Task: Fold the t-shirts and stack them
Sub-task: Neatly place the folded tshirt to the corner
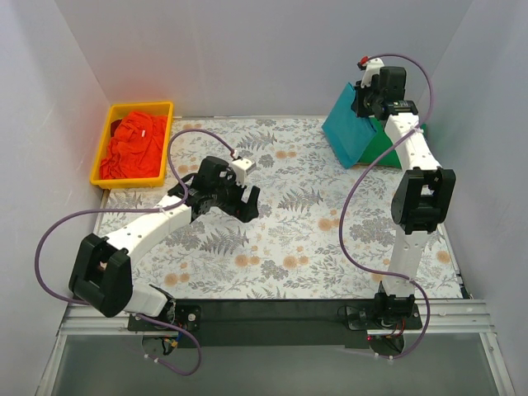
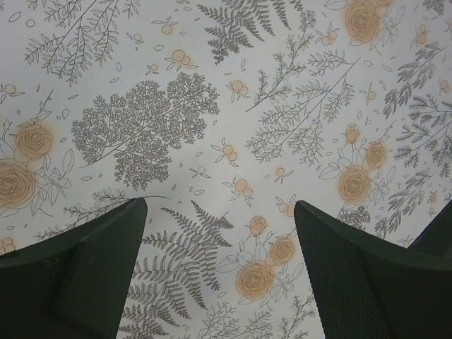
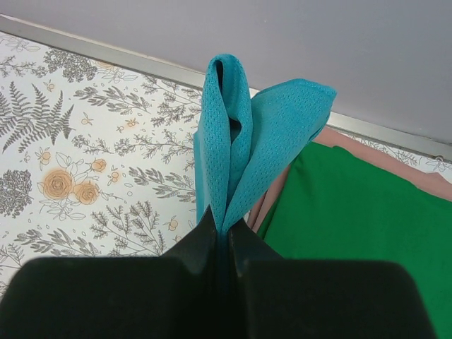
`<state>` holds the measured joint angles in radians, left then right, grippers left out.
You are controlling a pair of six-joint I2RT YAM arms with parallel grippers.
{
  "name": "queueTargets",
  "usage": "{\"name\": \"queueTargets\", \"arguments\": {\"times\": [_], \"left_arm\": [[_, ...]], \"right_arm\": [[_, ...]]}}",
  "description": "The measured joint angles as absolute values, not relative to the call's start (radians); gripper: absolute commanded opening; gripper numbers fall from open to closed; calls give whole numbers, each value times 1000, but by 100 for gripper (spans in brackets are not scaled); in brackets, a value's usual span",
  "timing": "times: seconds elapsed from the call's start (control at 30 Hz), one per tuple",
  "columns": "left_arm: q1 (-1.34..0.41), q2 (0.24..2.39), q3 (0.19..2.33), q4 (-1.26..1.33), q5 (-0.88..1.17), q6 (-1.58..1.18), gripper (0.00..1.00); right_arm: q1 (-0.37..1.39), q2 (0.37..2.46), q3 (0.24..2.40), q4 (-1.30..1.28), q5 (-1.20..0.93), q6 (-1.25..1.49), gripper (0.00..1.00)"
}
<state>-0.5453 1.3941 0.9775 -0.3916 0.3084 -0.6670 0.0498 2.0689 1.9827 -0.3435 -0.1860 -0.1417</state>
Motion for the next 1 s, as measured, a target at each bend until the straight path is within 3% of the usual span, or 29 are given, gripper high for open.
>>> {"name": "queueTargets", "arguments": {"times": [1.0], "left_arm": [[-545, 1422, 977, -392, 277, -670, 87]], "right_arm": [[-24, 2050, 2053, -365, -220, -127, 1]]}}
